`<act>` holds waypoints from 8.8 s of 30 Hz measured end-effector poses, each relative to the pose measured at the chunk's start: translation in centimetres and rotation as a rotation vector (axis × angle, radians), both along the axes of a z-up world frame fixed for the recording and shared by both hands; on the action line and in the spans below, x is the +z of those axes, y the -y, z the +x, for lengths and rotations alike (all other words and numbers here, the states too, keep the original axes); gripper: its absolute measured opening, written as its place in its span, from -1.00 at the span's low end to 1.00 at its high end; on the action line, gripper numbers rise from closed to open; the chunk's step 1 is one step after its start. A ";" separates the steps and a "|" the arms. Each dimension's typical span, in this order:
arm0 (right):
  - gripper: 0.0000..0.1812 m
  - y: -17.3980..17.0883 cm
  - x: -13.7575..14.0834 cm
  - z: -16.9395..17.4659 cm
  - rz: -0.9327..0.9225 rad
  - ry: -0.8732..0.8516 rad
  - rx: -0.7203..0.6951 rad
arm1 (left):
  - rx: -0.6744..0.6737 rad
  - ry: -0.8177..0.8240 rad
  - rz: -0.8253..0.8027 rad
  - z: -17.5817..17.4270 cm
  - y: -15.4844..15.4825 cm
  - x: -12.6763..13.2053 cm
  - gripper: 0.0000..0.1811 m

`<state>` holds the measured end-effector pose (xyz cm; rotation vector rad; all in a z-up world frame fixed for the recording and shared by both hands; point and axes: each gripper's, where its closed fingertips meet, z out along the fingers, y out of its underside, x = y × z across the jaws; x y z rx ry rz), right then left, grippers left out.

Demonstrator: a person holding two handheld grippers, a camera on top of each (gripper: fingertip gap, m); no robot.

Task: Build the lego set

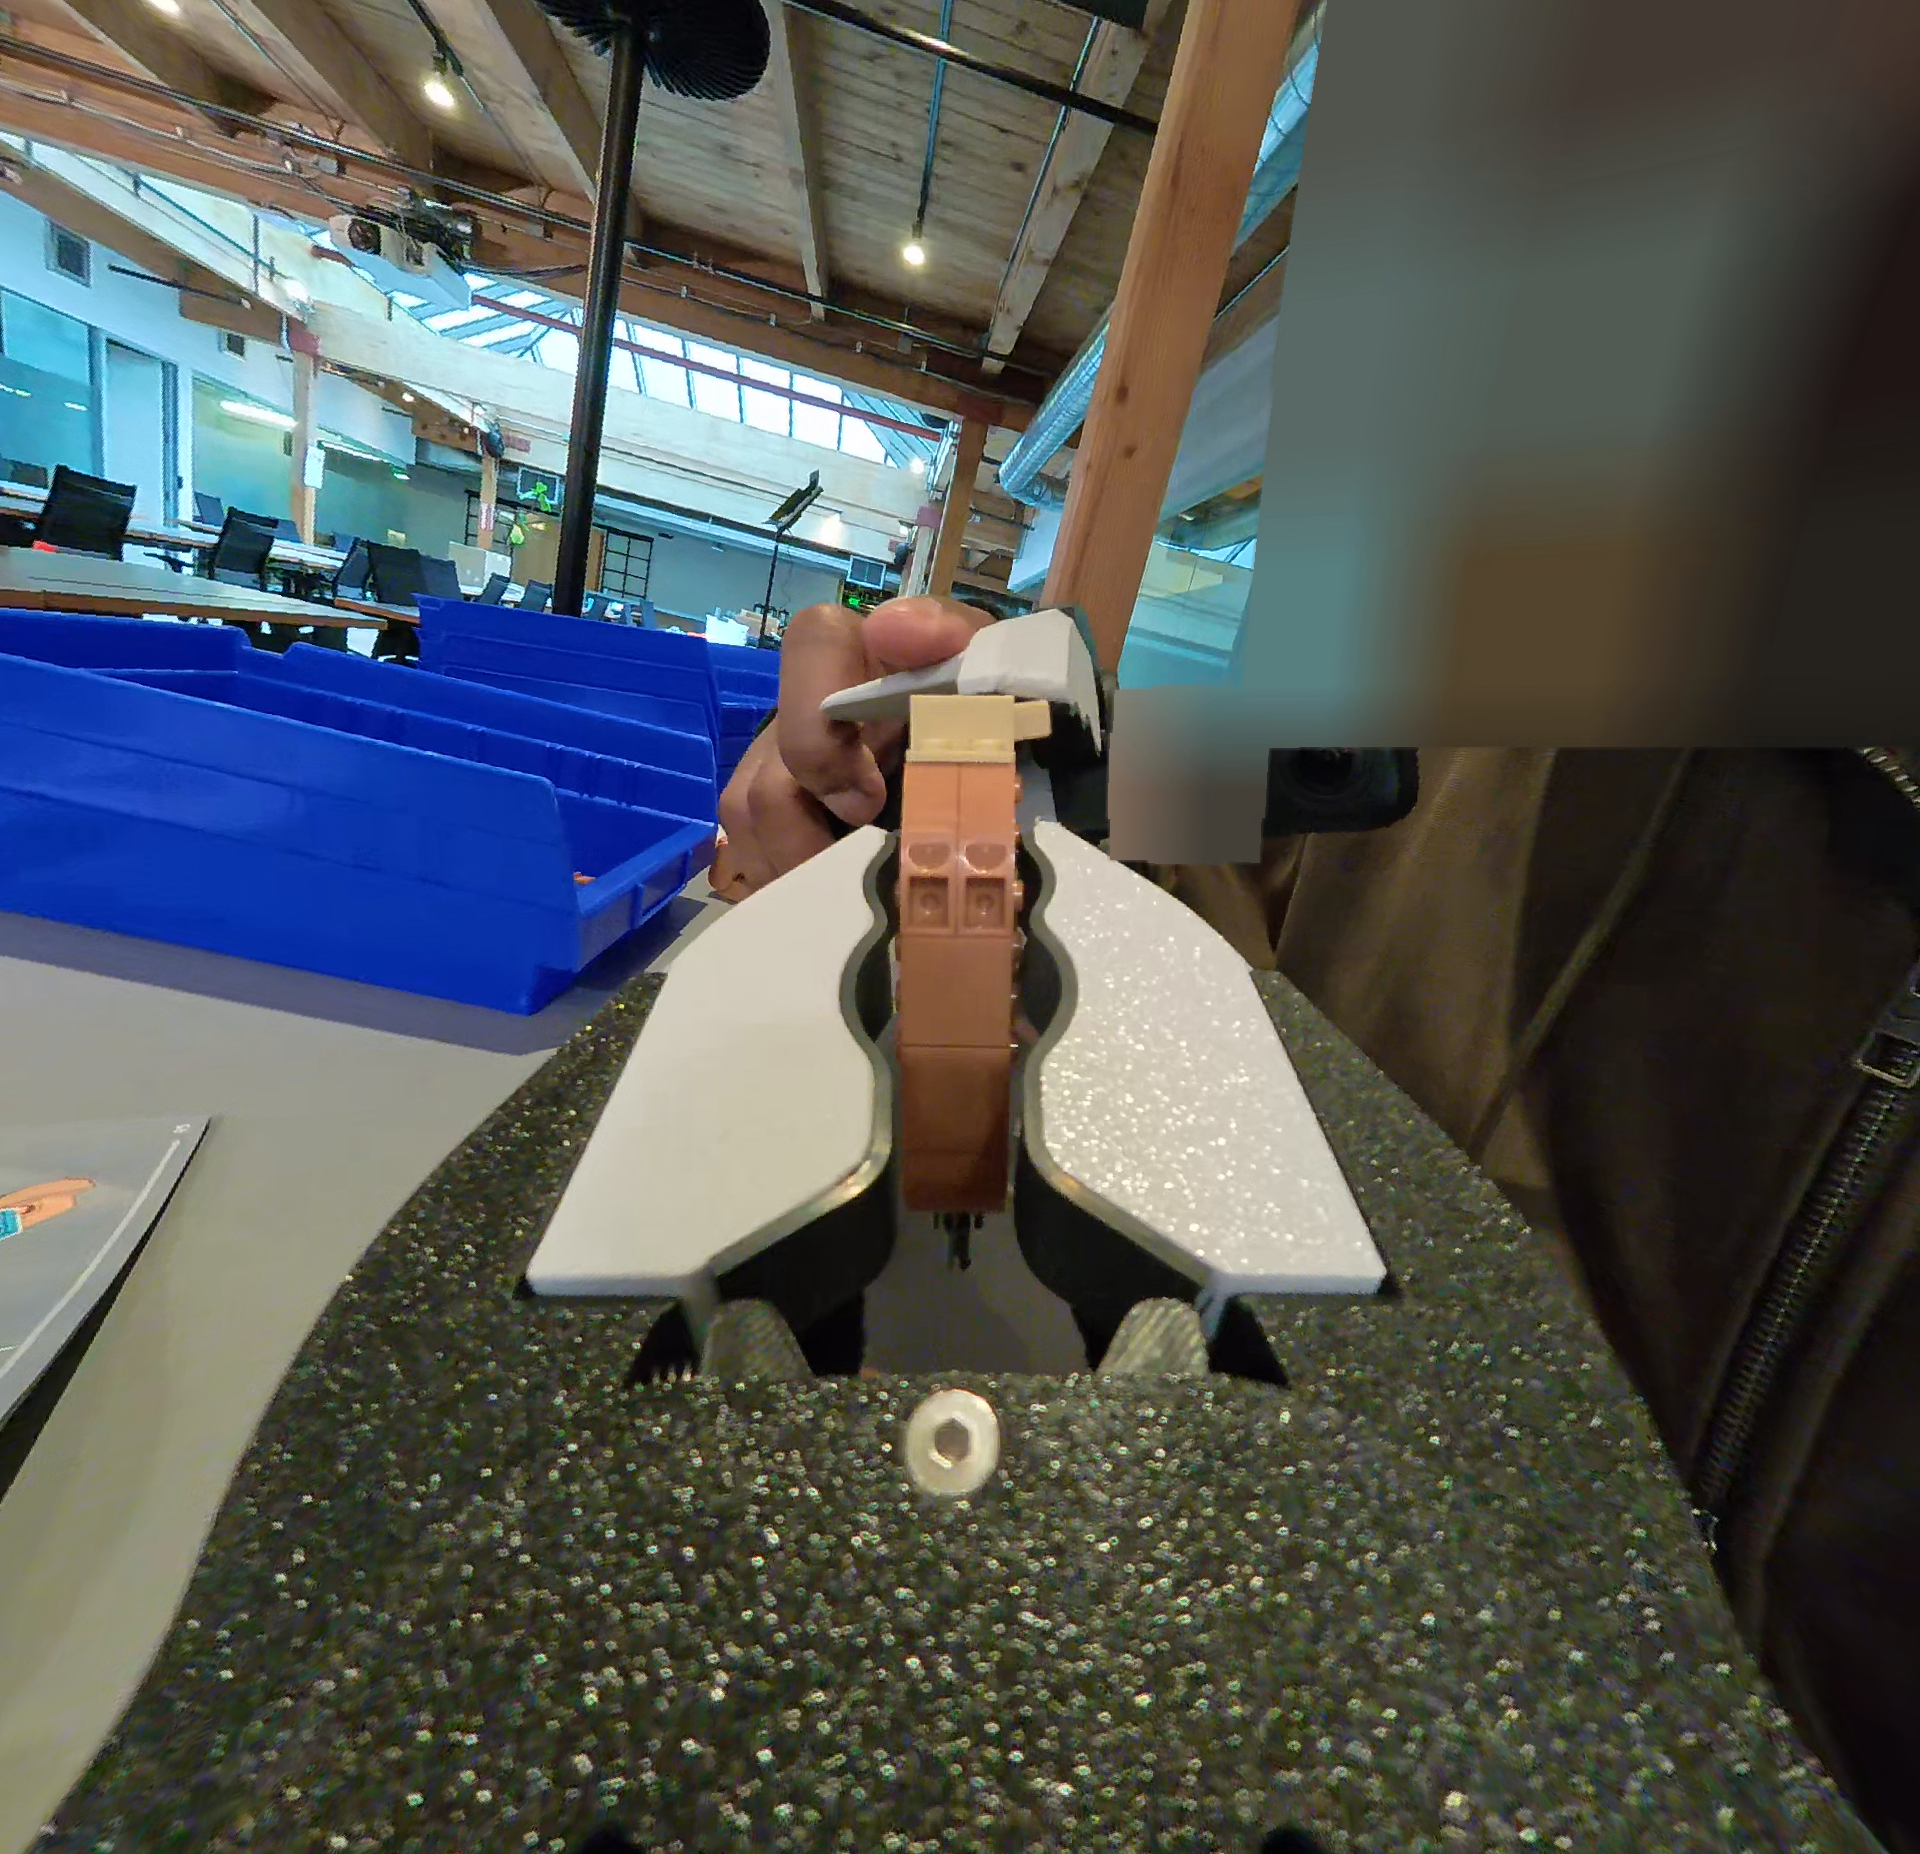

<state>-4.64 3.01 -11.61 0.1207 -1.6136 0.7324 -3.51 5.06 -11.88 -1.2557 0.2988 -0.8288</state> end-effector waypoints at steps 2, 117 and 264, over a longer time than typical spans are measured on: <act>-0.48 0.0 0.0 0.0 -0.011 0.007 -0.003 | -0.001 0.003 0.000 0.0 0.0 0.0 -0.76; -0.75 -7.2 -13.3 -9.2 -0.453 1.003 -0.444 | 0.361 0.044 -0.081 -9.1 0.3 0.8 -0.76; -0.83 -1.0 -0.8 0.5 -0.801 0.954 -0.057 | -0.026 -0.192 -0.055 0.1 0.8 -1.9 -0.76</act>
